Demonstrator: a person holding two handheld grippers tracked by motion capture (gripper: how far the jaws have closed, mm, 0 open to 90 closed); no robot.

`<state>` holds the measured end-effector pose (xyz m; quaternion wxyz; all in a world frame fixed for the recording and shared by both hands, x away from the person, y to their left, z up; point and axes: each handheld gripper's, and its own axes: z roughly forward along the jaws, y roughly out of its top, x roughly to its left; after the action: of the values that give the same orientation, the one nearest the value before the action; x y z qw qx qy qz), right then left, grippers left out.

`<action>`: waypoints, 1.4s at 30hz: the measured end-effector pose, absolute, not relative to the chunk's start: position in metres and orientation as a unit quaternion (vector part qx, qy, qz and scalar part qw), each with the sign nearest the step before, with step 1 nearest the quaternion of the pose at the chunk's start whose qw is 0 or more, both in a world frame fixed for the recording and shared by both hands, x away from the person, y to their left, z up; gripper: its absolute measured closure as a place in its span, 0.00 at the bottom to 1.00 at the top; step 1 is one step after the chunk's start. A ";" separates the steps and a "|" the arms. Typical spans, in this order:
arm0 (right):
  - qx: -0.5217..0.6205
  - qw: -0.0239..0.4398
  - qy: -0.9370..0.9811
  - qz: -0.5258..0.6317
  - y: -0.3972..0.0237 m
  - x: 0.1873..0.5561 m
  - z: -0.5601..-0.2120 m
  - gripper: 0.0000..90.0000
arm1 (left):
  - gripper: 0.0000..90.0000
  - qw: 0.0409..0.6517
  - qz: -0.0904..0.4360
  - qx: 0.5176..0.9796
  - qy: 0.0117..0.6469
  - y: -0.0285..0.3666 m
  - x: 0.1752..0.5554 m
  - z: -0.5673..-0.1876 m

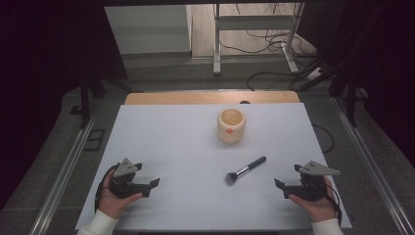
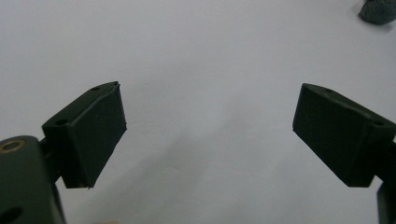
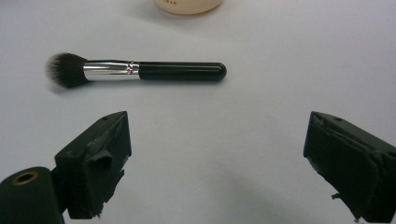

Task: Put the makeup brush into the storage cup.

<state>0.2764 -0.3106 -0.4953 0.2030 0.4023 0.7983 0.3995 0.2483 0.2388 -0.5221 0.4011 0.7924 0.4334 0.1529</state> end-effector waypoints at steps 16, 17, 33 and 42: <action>0.391 0.204 0.802 0.403 -0.311 0.277 -0.494 0.09 | 0.11 0.400 0.150 0.795 0.431 0.236 0.247 -0.521; 0.389 0.204 0.803 0.403 -0.311 0.277 -0.493 0.10 | 0.11 0.399 0.149 0.795 0.431 0.236 0.247 -0.521; 0.374 0.204 0.811 0.401 -0.313 0.279 -0.492 0.10 | 0.12 0.400 0.152 0.794 0.433 0.236 0.246 -0.519; 0.368 0.204 0.815 0.398 -0.315 0.280 -0.490 0.10 | 0.12 0.398 0.154 0.794 0.433 0.236 0.246 -0.518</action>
<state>0.2804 -0.3154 -0.4900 0.2036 0.3683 0.8153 0.3978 0.2459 0.2362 -0.5182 0.3985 0.7937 0.4333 0.1536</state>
